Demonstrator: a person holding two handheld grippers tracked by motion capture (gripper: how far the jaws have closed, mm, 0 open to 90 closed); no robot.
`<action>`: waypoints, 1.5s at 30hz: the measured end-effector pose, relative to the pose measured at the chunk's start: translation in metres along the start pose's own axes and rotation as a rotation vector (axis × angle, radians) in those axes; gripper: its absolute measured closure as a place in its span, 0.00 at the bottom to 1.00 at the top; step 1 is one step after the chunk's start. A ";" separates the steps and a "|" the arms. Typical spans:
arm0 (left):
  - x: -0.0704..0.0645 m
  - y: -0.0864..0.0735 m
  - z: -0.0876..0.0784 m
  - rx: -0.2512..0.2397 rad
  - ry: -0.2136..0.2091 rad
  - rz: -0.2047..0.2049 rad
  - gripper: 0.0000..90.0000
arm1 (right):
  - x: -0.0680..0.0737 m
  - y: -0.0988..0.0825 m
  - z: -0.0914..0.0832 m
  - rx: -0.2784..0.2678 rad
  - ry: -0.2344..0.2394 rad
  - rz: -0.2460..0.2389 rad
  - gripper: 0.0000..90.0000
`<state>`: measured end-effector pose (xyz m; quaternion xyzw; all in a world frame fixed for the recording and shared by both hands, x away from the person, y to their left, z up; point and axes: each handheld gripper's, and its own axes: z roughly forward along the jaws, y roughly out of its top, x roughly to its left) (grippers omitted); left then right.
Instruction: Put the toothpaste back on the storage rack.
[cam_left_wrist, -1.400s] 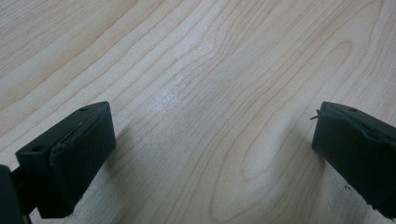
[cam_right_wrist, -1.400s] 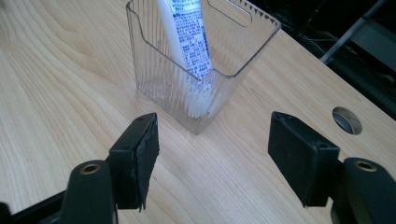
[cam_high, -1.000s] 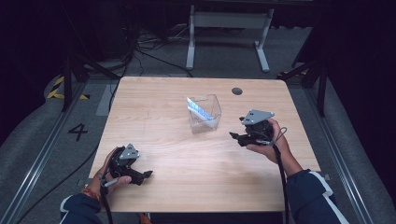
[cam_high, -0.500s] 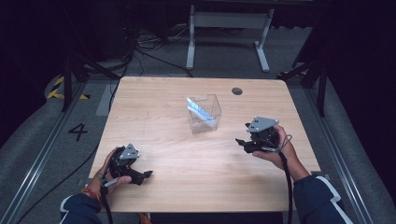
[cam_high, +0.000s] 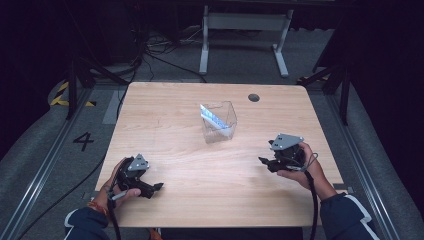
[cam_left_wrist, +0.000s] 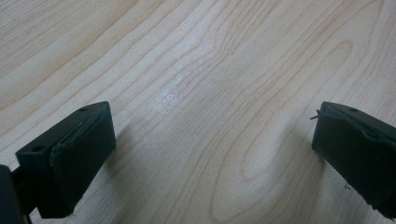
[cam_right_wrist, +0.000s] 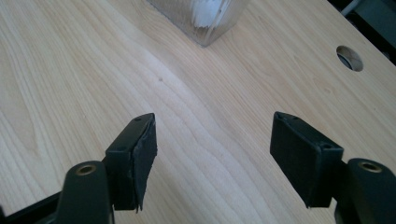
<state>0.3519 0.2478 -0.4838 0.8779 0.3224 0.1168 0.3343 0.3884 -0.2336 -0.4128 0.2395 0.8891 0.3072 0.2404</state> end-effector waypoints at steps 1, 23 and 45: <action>0.000 0.000 0.000 0.000 0.001 0.000 0.00 | 0.000 -0.002 -0.001 0.000 0.003 0.004 0.36; 0.000 0.000 0.000 0.000 0.000 0.000 0.00 | 0.002 -0.055 -0.018 0.032 -0.015 0.044 0.36; 0.000 0.000 0.000 -0.001 0.003 -0.002 0.00 | -0.002 -0.117 -0.045 0.051 -0.024 0.175 0.35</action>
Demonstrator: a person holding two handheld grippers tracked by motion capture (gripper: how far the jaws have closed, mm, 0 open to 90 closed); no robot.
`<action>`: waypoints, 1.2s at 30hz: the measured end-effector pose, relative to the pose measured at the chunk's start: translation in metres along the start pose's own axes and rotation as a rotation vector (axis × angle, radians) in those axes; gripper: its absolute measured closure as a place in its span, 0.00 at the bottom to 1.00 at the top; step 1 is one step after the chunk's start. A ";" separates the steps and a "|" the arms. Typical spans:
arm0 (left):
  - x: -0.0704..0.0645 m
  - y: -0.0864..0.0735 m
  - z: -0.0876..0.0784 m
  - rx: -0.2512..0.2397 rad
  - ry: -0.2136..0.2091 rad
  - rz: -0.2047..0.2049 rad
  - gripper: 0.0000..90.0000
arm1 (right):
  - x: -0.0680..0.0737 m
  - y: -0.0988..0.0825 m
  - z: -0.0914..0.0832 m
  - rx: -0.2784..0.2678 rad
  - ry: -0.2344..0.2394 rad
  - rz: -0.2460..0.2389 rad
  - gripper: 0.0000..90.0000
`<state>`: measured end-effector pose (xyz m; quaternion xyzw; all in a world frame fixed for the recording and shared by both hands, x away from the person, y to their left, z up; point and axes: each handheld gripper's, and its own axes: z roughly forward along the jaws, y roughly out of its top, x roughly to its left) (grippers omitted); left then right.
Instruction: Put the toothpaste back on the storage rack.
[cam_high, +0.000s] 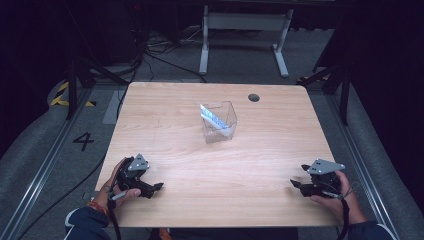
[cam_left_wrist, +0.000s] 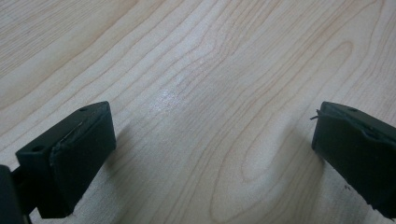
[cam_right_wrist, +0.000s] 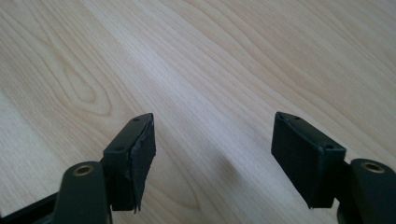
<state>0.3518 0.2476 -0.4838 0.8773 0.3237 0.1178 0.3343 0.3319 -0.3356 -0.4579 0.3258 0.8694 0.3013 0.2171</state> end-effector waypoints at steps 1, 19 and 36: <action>0.000 0.000 0.000 0.000 0.000 0.000 0.00 | 0.000 -0.002 -0.001 -0.003 0.002 0.003 0.35; 0.000 0.000 0.000 0.000 -0.001 0.000 0.00 | -0.009 -0.046 -0.013 -0.048 0.021 0.123 0.26; 0.000 0.000 0.000 0.002 0.000 -0.004 0.00 | -0.015 -0.061 -0.013 -0.079 0.034 0.229 0.20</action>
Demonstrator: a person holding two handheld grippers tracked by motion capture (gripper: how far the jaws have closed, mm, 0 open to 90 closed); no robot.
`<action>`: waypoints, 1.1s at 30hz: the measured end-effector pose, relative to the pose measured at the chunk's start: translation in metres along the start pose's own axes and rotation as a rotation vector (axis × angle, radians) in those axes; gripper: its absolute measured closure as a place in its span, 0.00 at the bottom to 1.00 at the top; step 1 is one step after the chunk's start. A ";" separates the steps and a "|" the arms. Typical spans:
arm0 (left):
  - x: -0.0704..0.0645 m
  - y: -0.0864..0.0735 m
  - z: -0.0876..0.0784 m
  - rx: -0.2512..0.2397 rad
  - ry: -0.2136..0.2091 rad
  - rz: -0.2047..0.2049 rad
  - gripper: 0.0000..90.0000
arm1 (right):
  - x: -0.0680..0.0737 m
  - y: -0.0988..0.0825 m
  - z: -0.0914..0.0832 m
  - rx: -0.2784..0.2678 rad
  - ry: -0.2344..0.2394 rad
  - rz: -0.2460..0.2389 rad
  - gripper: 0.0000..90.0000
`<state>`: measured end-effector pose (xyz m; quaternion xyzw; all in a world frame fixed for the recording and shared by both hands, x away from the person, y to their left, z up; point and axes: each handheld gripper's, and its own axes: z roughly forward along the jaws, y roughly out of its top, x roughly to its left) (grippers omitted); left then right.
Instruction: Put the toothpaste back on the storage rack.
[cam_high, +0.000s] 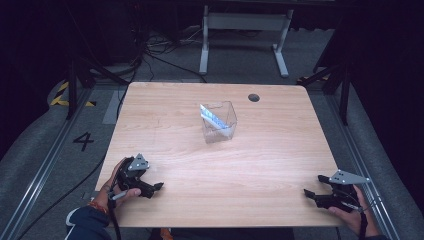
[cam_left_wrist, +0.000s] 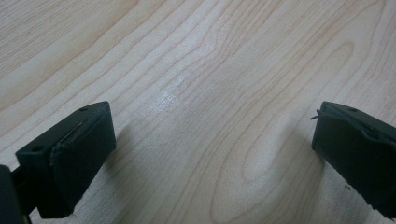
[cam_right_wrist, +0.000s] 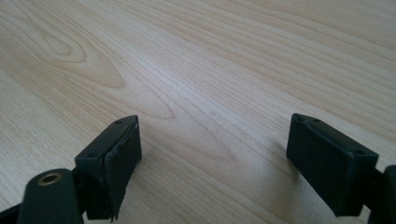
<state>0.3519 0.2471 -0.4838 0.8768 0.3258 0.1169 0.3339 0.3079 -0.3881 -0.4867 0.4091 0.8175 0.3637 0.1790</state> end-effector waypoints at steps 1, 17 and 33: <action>0.000 0.000 0.000 -0.001 -0.001 -0.006 0.00 | 0.000 0.000 0.000 0.000 0.001 0.002 0.20; -0.001 0.000 0.000 -0.001 0.005 -0.004 0.00 | 0.000 0.000 0.000 -0.001 0.001 0.003 0.20; -0.001 -0.001 0.000 -0.002 0.016 -0.011 0.00 | -0.002 0.000 0.000 -0.003 0.004 0.006 0.21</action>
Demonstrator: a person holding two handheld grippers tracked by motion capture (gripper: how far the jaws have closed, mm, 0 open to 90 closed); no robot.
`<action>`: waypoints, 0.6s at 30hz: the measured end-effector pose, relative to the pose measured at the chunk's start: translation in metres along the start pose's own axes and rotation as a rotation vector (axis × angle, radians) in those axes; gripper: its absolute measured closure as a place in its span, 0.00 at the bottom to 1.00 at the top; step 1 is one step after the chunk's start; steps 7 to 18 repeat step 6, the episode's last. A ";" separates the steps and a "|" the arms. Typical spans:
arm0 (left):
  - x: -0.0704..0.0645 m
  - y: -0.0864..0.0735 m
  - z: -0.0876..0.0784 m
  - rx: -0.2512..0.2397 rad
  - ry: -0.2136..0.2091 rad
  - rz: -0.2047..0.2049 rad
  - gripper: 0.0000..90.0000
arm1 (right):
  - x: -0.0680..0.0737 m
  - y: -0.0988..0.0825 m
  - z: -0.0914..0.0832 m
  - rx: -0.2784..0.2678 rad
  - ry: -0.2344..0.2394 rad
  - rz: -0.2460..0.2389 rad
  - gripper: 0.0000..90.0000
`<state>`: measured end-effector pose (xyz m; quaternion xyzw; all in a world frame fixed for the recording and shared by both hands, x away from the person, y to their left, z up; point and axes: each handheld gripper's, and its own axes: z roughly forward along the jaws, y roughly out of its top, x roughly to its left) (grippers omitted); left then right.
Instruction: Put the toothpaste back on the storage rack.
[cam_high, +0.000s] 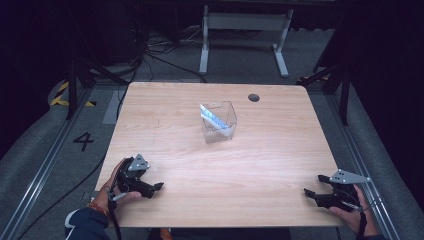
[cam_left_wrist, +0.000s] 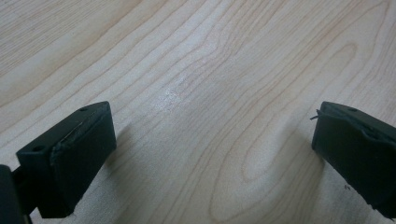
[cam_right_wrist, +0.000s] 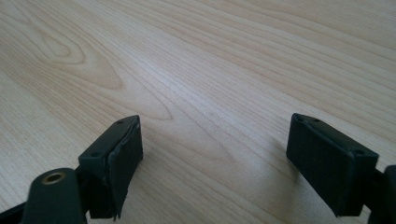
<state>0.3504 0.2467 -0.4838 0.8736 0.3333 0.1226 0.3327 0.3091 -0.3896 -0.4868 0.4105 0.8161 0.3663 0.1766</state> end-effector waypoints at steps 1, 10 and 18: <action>0.000 0.000 0.000 0.000 0.000 0.000 0.00 | 0.000 0.000 0.000 0.001 -0.003 0.002 0.21; -0.001 0.000 0.000 0.001 0.008 -0.009 0.00 | -0.001 0.000 -0.001 0.000 -0.006 0.012 0.21; -0.001 0.000 0.000 0.001 0.008 -0.009 0.00 | -0.001 0.000 -0.001 0.000 -0.006 0.012 0.21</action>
